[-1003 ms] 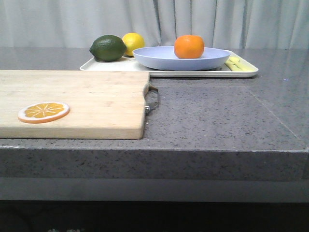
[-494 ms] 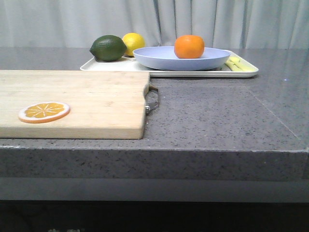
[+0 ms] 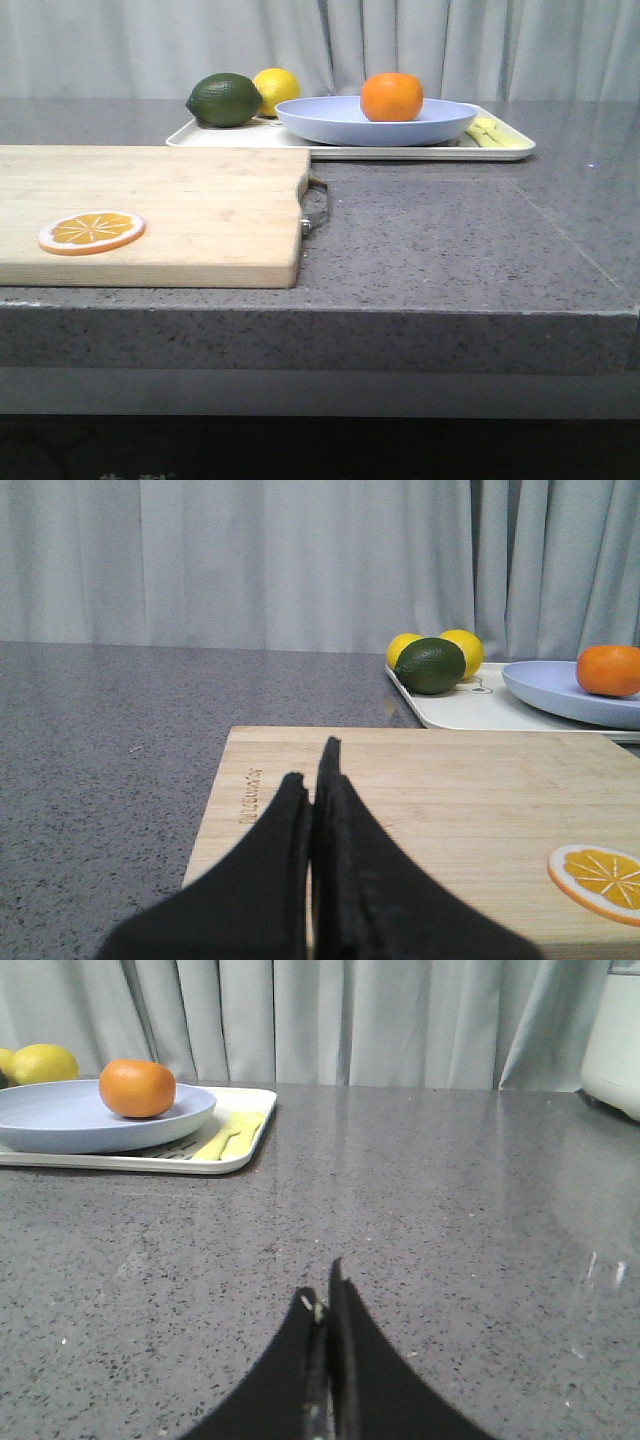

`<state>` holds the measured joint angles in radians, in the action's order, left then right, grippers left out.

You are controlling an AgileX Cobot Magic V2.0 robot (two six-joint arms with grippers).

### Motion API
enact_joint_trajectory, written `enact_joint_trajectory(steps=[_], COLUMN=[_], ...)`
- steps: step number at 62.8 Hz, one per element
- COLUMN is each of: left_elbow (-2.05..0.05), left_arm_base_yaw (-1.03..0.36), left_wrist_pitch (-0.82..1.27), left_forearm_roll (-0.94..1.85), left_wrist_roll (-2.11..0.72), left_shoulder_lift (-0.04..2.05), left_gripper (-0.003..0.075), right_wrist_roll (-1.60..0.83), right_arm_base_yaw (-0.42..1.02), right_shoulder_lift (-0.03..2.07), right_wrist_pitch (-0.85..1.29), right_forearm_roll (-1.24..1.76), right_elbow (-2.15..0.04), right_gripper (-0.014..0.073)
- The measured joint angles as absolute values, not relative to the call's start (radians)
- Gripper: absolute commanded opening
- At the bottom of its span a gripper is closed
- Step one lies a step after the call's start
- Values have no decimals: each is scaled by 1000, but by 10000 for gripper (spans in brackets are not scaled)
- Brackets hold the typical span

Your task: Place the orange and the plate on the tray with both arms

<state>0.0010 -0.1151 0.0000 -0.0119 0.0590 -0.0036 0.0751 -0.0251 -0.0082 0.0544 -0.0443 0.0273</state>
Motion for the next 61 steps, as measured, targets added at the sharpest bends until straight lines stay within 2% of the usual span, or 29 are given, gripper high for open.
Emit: enact_joint_trajectory(steps=[61], left_elbow=[1], left_arm_base_yaw=[-115], left_wrist_pitch=[0], left_forearm_roll=[-12], left_wrist_roll=[59], left_shoulder_lift=[-4], left_gripper=[-18], right_wrist_roll=[89], right_arm_base_yaw=[-25], right_shoulder_lift=[-8], right_wrist_pitch=[22], right_forearm_roll=[-43], right_elbow=[27], right_gripper=[-68])
